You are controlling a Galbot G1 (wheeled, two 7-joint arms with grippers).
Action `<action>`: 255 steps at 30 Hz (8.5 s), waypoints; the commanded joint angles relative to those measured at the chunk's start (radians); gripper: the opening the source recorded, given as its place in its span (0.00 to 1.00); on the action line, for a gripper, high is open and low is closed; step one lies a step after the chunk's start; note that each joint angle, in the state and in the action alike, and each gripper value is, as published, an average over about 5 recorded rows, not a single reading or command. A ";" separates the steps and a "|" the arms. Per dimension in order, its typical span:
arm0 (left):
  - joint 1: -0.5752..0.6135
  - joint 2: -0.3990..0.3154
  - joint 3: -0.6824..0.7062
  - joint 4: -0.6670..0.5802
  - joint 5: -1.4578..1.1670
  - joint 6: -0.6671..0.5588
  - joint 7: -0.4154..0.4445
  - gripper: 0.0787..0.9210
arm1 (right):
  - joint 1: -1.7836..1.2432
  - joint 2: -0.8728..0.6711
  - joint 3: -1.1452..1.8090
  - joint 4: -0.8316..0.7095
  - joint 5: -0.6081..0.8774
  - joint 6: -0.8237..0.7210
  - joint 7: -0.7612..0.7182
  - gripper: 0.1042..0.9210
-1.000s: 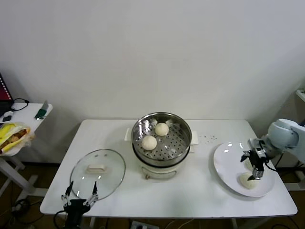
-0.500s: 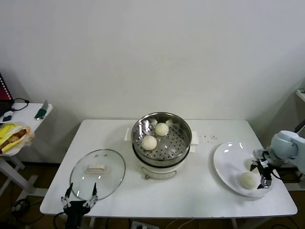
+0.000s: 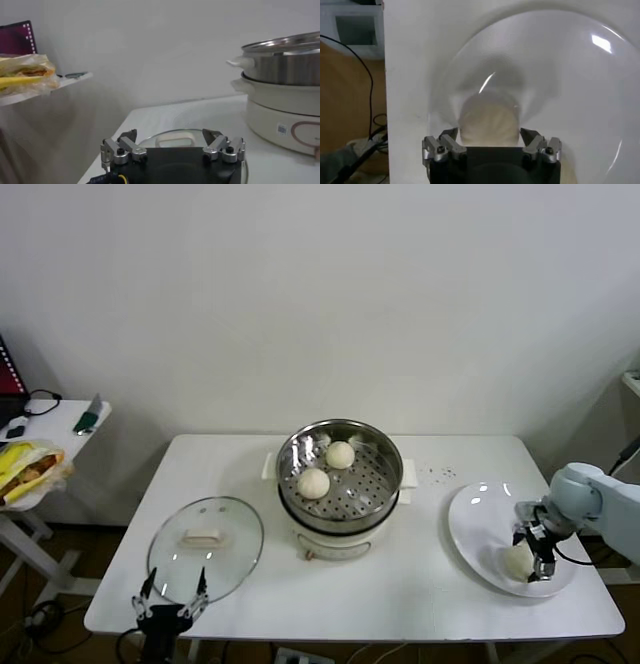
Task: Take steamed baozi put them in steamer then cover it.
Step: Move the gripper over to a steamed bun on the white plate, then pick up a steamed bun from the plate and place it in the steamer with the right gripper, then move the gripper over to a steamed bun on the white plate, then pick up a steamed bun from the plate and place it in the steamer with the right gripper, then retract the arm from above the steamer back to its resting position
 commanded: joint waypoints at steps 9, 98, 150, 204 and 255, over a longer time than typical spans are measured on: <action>0.006 0.000 0.001 -0.003 -0.003 0.000 0.000 0.88 | 0.035 0.025 -0.032 -0.023 -0.014 0.015 -0.004 0.73; 0.013 0.051 0.026 -0.007 -0.012 -0.010 -0.005 0.88 | 0.913 0.429 -0.607 0.089 0.151 0.314 0.099 0.88; 0.022 0.008 -0.007 -0.020 0.051 0.020 -0.012 0.88 | -0.085 0.195 0.279 -0.417 -0.230 0.216 -0.045 0.88; 0.010 0.023 0.096 -0.076 0.105 0.023 -0.003 0.88 | 0.908 0.632 -0.632 -0.155 0.900 -0.106 0.048 0.69; -0.015 0.030 0.100 -0.066 0.116 0.014 -0.007 0.88 | 0.694 0.696 -0.645 -0.088 0.826 -0.150 0.201 0.88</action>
